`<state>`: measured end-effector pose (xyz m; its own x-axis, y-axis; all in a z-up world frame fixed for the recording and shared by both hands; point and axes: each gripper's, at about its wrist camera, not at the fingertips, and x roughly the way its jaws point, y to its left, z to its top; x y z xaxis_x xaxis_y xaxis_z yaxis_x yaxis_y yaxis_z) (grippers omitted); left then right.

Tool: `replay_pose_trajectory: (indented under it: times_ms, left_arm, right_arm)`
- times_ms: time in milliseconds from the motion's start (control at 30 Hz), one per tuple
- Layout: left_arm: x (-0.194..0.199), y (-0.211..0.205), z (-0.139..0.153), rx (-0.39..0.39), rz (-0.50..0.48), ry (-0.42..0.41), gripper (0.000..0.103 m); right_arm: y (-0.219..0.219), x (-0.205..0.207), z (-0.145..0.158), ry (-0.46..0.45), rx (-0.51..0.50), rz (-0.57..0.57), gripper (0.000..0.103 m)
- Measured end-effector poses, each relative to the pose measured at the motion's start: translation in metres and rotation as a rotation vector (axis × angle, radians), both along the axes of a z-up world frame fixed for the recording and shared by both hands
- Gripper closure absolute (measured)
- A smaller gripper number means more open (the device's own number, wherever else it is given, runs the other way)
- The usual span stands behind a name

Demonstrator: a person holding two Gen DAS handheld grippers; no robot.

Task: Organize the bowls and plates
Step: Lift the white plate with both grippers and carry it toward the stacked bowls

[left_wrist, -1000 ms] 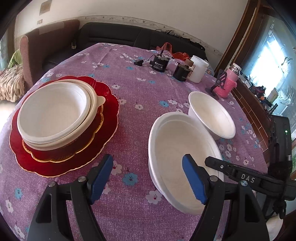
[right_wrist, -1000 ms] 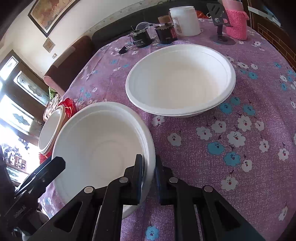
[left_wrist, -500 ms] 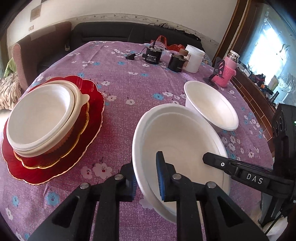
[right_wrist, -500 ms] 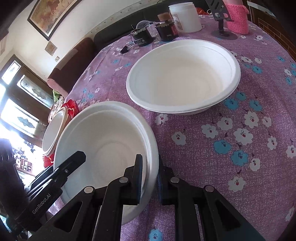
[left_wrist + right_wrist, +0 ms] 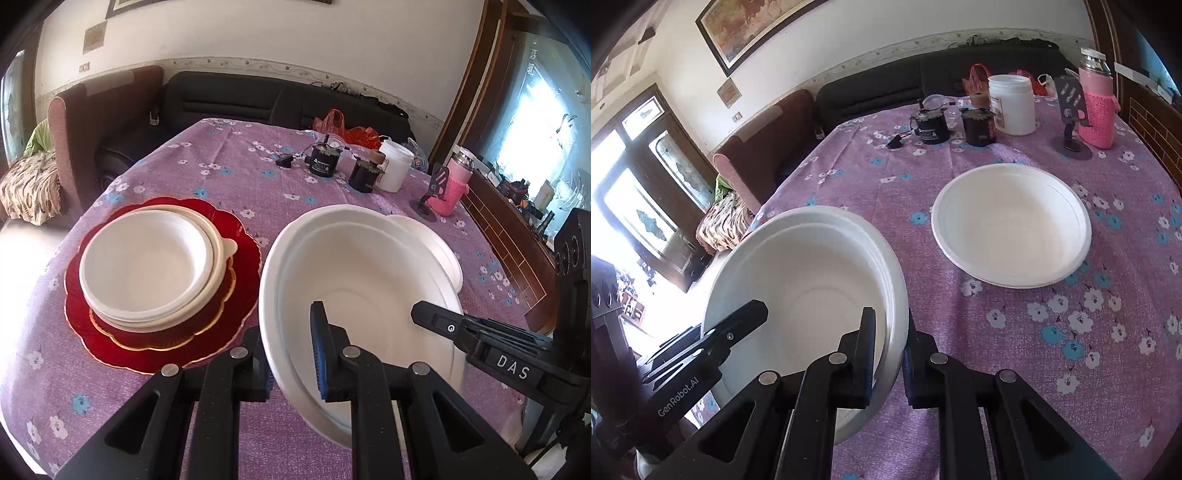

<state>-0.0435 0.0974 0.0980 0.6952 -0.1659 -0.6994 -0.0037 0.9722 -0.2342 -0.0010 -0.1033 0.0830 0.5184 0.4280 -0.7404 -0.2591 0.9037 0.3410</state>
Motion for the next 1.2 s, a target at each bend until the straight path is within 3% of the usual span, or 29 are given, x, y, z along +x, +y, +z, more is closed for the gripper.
replay_pose_trajectory:
  times_ms: [400, 700, 1133, 1200]
  left_arm:
    - [0.004, 0.077, 0.015, -0.012, 0.161, -0.031, 0.087]
    - [0.015, 0.138, 0.011, -0.026, 0.285, -0.024, 0.087]
    - [0.032, 0.163, -0.021, -0.034, 0.337, 0.042, 0.086]
    - [0.033, 0.166, -0.023, -0.038, 0.341, 0.048, 0.078]
  right_arm:
    - [0.088, 0.025, 0.023, -0.038, -0.047, 0.117, 0.089]
    - [0.166, 0.054, 0.019, -0.027, -0.111, 0.193, 0.089]
    - [0.195, 0.074, -0.01, 0.015, -0.169, 0.2, 0.088]
    - [0.197, 0.075, -0.012, 0.016, -0.175, 0.201, 0.088]
